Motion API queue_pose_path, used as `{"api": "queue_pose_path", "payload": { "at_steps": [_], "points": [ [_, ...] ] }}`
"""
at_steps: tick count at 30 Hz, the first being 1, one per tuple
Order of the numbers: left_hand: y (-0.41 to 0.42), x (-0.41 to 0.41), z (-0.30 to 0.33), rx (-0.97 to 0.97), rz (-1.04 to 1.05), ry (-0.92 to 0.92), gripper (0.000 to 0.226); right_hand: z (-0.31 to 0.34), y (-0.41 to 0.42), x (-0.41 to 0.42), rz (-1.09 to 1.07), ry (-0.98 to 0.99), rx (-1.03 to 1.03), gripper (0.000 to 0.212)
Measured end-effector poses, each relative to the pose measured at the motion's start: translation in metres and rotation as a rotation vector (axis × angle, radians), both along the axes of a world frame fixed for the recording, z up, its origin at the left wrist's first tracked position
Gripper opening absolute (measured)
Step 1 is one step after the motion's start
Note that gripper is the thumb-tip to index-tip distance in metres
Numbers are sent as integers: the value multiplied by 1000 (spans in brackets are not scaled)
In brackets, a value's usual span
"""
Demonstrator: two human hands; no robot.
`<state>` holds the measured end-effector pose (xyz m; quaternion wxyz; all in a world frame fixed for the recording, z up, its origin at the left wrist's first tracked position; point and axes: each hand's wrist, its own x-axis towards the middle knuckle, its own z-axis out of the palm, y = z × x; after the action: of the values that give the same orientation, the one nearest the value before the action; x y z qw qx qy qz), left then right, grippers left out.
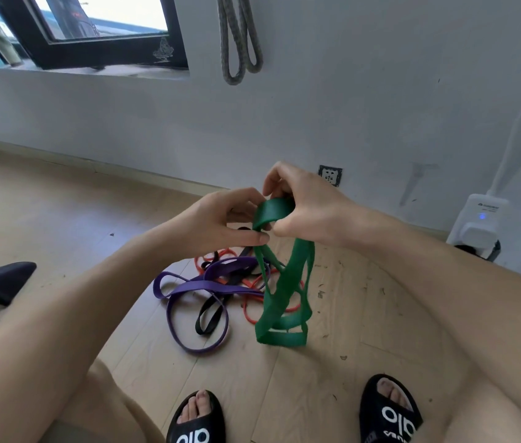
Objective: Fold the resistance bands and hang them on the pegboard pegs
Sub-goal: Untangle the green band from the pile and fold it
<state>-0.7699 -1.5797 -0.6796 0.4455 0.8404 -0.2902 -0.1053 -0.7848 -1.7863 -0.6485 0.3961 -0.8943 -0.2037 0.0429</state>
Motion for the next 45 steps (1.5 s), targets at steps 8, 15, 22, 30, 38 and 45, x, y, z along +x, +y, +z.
{"api": "queue_pose_path", "payload": {
  "at_steps": [8,15,22,30,38,45],
  "points": [
    [2,-2,17,-169,7,59,20,-20,-18,10,38,212,-117,42],
    [23,1,17,-174,39,122,33,-40,-23,12,125,345,-122,37],
    [56,12,-11,405,-25,302,25,-24,-18,12,50,231,-27,40],
    [21,5,-13,259,-37,199,38,4,0,-1,44,135,158,36],
    [3,2,-2,109,-5,45,16,5,-14,1,33,170,118,37],
    [-4,-1,2,84,22,8,31,3,-14,-2,33,179,38,33]
  ]
}}
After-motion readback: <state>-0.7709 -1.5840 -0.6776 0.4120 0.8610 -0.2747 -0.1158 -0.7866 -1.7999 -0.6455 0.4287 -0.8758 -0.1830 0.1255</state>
